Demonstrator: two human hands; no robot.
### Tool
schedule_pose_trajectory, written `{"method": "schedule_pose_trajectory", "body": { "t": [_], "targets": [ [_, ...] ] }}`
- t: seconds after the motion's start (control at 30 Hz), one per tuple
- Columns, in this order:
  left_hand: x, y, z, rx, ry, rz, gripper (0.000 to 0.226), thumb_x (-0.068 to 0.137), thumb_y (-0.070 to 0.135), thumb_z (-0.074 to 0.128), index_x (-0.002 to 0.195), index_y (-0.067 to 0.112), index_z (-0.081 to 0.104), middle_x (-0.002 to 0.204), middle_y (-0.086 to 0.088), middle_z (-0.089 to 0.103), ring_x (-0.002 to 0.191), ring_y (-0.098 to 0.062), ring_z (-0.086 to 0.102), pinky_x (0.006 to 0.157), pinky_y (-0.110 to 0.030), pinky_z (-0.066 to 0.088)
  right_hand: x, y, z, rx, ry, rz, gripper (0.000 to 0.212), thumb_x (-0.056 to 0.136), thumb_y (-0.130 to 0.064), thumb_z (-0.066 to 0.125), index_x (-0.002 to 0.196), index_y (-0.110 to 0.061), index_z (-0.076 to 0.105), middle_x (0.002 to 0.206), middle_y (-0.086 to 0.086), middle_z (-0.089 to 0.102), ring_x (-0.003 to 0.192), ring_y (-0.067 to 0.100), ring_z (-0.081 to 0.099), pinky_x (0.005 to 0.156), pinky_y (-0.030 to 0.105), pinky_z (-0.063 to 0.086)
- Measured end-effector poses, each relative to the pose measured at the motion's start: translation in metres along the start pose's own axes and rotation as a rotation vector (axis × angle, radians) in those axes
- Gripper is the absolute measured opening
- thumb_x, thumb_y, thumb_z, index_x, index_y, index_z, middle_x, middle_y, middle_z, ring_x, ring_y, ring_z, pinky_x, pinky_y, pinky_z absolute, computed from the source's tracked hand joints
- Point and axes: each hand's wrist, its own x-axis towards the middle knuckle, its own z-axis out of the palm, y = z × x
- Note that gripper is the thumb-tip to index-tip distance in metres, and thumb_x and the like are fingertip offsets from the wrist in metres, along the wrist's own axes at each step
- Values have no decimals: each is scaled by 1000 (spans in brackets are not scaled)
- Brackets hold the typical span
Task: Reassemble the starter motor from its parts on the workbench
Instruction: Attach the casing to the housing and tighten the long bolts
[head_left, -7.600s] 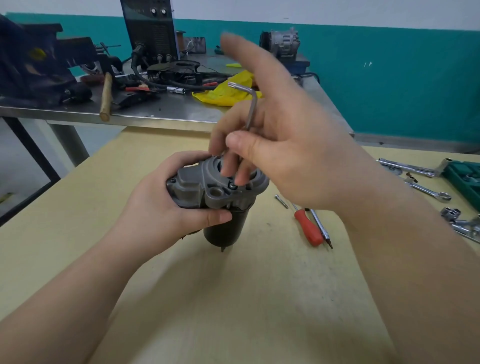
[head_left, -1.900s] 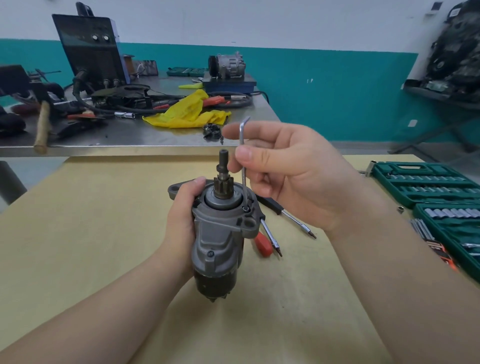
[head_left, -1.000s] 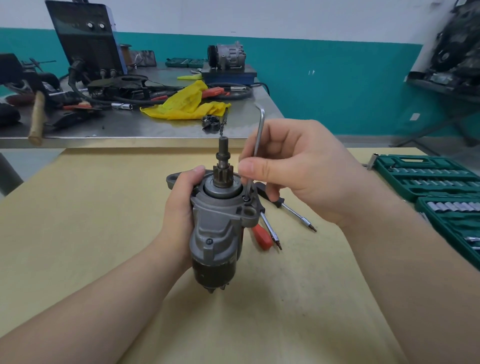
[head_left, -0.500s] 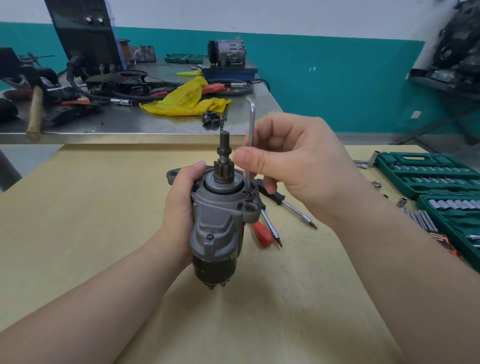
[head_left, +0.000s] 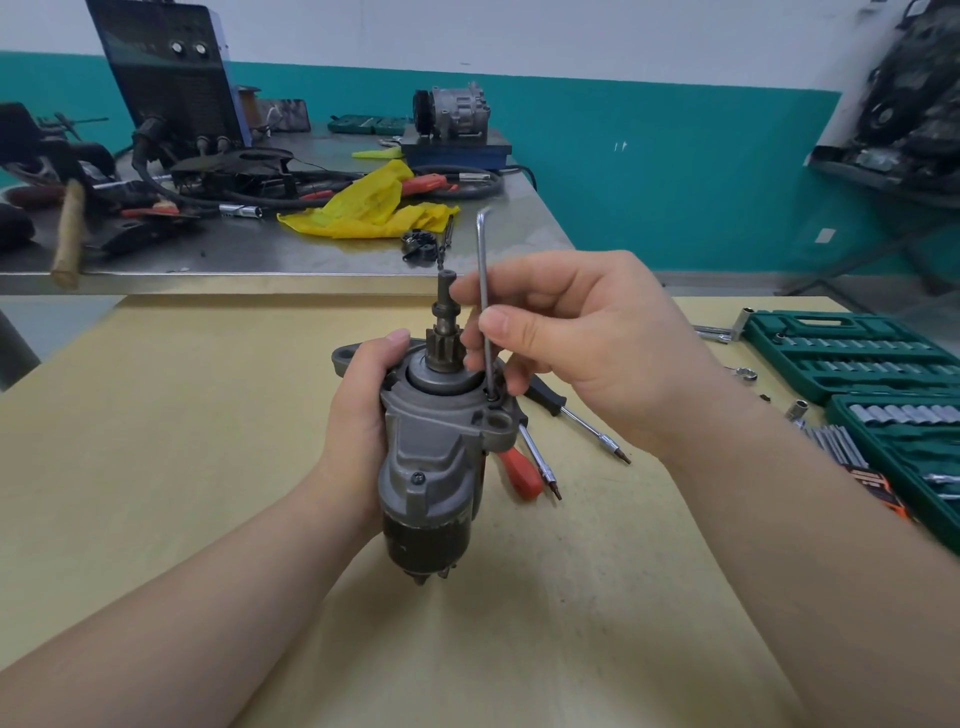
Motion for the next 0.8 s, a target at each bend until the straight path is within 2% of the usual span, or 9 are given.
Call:
{"method": "schedule_pose_trajectory", "body": {
  "t": [0.07, 0.17, 0.27, 0.37, 0.47, 0.57, 0.63, 0.7, 0.8],
  "targets": [
    [-1, 1, 1, -24, -60, -9, 42, 89, 38, 58, 59, 18, 80, 64, -1, 73, 53, -15, 71, 52, -24, 59, 0, 1, 1, 5, 5, -4, 18, 95, 2, 71, 98, -15, 76, 77, -1, 76, 66, 11, 70, 56, 25, 54],
    [-1, 0, 1, -23, -46, 1, 39, 84, 39, 60, 57, 18, 79, 62, -1, 72, 51, -15, 70, 51, -23, 58, 1, 2, 2, 0, 32, 8, 11, 91, -4, 78, 90, -12, 70, 72, -1, 73, 57, 11, 63, 52, 25, 53],
    [-3, 3, 2, -14, -43, -15, 39, 85, 39, 59, 58, 18, 79, 62, -1, 72, 52, -16, 70, 51, -23, 58, 0, 0, 1, 14, 20, 27, 10, 98, -4, 71, 103, -12, 72, 83, 3, 77, 72, 17, 72, 55, 27, 55],
    [-3, 3, 2, 0, -45, -7, 57, 102, 34, 49, 57, 18, 79, 61, 0, 72, 51, -14, 70, 50, -21, 57, -1, -3, 0, 18, -9, 24, 21, 103, -1, 61, 114, -15, 73, 89, 3, 78, 83, 21, 76, 63, 30, 58],
    [-3, 3, 3, 41, -11, 6, 67, 109, 32, 43, 54, 18, 79, 59, 1, 72, 49, -12, 70, 49, -20, 56, -2, -4, 0, -22, -16, 10, 19, 101, 0, 64, 105, -14, 75, 84, 2, 77, 81, 20, 75, 67, 32, 60],
    [-4, 5, 5, 42, 41, 1, 64, 108, 31, 47, 52, 20, 77, 58, 1, 71, 47, -13, 69, 47, -20, 55, -1, -5, 2, -20, 47, 9, 10, 89, -2, 78, 90, -9, 71, 74, 2, 74, 70, 19, 71, 62, 31, 60],
    [-4, 5, 5, 57, 55, 3, 63, 107, 32, 48, 52, 20, 76, 58, 1, 70, 47, -13, 68, 47, -21, 55, -1, -4, 2, -48, 92, 6, 19, 82, -8, 85, 83, -5, 66, 72, 6, 72, 64, 20, 66, 58, 33, 58],
    [-4, 5, 5, 62, 51, 3, 62, 106, 33, 48, 52, 21, 76, 58, 2, 70, 48, -13, 68, 48, -21, 56, -1, -4, 3, -75, 96, 9, 22, 83, -11, 86, 88, -3, 66, 78, 15, 73, 67, 24, 68, 55, 33, 57],
    [-5, 6, 7, 47, 31, -10, 62, 107, 33, 46, 54, 20, 77, 59, 2, 71, 49, -13, 69, 49, -21, 56, -1, -4, 1, -35, 43, 5, 13, 94, -10, 76, 105, -14, 72, 92, 9, 79, 83, 22, 77, 61, 31, 60]
  ]
}}
